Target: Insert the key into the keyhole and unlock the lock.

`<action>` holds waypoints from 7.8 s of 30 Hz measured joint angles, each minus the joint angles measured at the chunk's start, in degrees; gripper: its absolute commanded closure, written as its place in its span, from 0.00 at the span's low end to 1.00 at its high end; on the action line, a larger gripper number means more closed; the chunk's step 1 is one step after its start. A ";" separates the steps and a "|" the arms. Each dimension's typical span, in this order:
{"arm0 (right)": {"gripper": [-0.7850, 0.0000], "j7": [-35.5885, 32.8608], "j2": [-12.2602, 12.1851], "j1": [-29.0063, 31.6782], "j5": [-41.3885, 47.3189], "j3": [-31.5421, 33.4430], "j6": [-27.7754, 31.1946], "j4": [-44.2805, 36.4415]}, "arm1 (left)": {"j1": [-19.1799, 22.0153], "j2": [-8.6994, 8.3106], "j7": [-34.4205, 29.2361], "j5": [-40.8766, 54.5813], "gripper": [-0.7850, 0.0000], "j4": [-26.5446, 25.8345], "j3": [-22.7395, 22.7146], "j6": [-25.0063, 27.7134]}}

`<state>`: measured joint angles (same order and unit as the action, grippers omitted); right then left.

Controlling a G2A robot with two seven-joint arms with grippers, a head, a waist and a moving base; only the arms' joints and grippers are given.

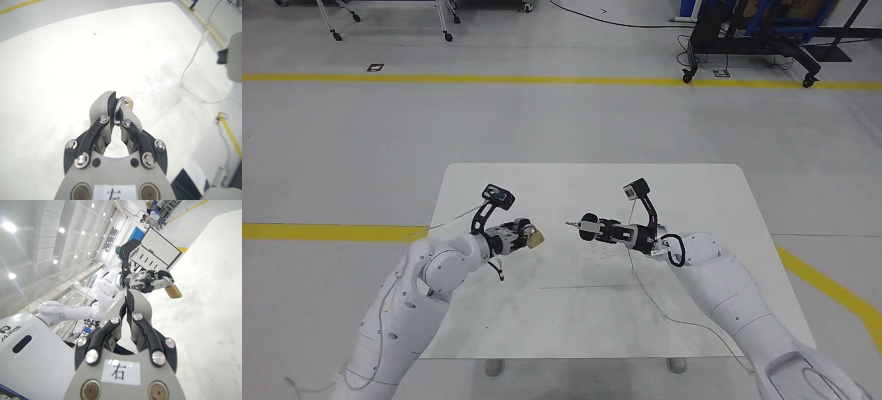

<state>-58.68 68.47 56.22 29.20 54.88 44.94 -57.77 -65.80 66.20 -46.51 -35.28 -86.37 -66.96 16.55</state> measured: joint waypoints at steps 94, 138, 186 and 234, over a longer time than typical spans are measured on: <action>1.00 23.81 0.65 14.87 6.34 8.05 -35.92 -25.75 | 28.17 11.76 -16.44 70.65 1.00 57.23 13.70 -14.85; 1.00 57.98 1.98 26.50 -4.47 4.39 -71.73 -47.86 | 22.62 10.51 -11.40 65.86 1.00 46.19 13.52 -32.96; 0.00 68.05 7.13 20.54 -0.72 -1.21 -77.47 -41.50 | 19.66 9.74 -10.40 64.39 1.00 40.33 12.81 -36.82; 0.63 43.75 5.42 21.02 16.11 10.28 -73.84 -39.59 | 16.74 9.53 -13.02 72.59 1.00 38.22 7.62 -22.19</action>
<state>-14.93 73.89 77.24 45.31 65.16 -28.90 -97.36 -49.06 75.74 -59.53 37.31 -48.14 -59.33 -5.63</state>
